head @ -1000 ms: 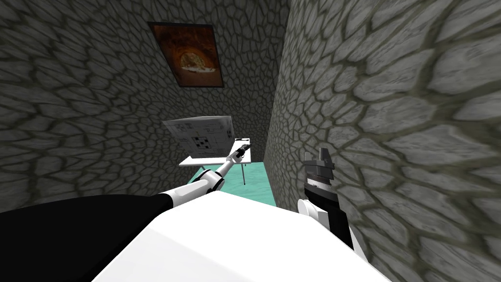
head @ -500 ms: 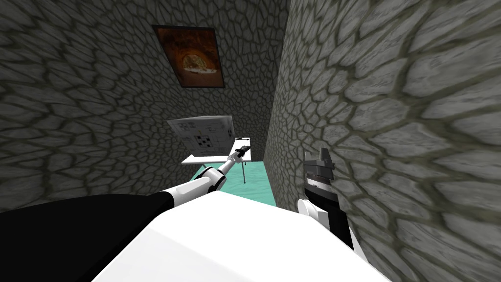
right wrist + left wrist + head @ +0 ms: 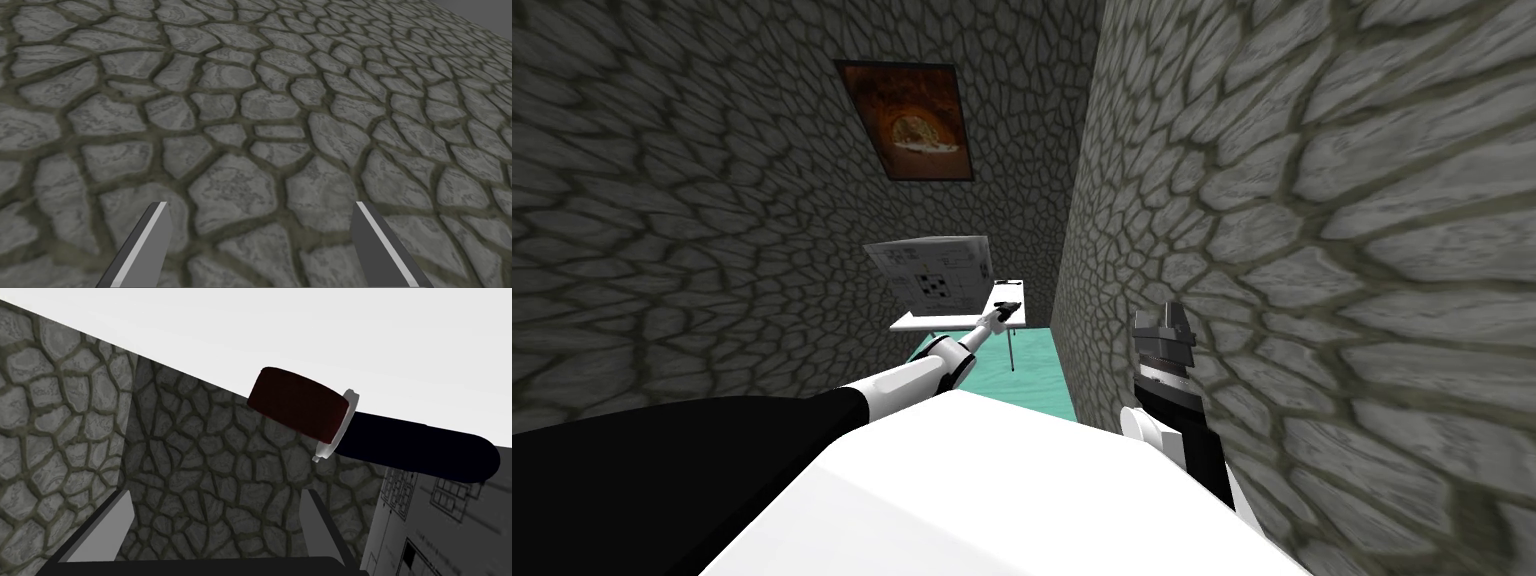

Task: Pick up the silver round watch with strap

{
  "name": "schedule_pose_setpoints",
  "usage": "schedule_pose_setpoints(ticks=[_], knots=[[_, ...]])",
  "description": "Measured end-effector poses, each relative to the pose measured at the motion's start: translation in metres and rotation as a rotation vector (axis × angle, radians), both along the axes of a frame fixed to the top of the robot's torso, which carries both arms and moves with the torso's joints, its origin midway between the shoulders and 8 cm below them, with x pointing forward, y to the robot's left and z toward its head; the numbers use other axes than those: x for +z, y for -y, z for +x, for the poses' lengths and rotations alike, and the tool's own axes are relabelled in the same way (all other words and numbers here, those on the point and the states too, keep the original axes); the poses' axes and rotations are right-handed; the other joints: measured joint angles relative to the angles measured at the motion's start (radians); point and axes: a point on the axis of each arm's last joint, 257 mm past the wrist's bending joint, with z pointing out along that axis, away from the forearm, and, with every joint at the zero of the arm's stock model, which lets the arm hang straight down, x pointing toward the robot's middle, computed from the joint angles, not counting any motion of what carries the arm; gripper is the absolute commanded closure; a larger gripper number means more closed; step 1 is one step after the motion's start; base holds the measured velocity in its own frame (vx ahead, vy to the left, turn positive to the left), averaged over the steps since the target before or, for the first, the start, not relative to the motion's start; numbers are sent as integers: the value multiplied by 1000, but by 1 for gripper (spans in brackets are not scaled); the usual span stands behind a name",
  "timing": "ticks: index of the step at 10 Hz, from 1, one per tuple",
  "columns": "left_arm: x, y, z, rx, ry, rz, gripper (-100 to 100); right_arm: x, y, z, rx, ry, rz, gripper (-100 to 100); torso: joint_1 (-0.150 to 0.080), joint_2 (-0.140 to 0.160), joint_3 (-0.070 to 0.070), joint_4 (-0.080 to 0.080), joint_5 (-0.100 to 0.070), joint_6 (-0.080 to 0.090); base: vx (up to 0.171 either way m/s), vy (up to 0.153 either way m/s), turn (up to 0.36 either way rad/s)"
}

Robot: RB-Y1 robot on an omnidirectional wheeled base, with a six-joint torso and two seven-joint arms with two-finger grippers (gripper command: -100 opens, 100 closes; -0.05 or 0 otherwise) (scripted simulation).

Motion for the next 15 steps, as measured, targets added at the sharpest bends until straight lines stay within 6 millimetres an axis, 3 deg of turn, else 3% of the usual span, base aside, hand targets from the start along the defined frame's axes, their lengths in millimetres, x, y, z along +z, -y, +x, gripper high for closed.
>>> schedule_pose_setpoints(ticks=[6, 7, 8, 15], knots=[[-25, -27, -6, 50, -72, 55, -100, 0, 0, 0, 0, 0, 0, 0, 1, -3, -2, -1, 0, 0, -15, 0, 6], [-26, -27, -6, 50, -72, 56, 0, 0, 0, 0, 0, 0, 0, 0, 1, -4, -2, -1, 0, 0, 0, 0, 0], [-26, -27, -6, 50, -72, 56, -100, 0, 0, 0, 0, 0, 0, 0, 1, -4, -2, -1, 0, 0, -4, -33, -151], [-32, -88, -18, 109, -76, 49, -100, 0, 0, 0, 0, 0, 0, 0, -1, -4, -2, -1, 0, 0, 0, -32, -81]])
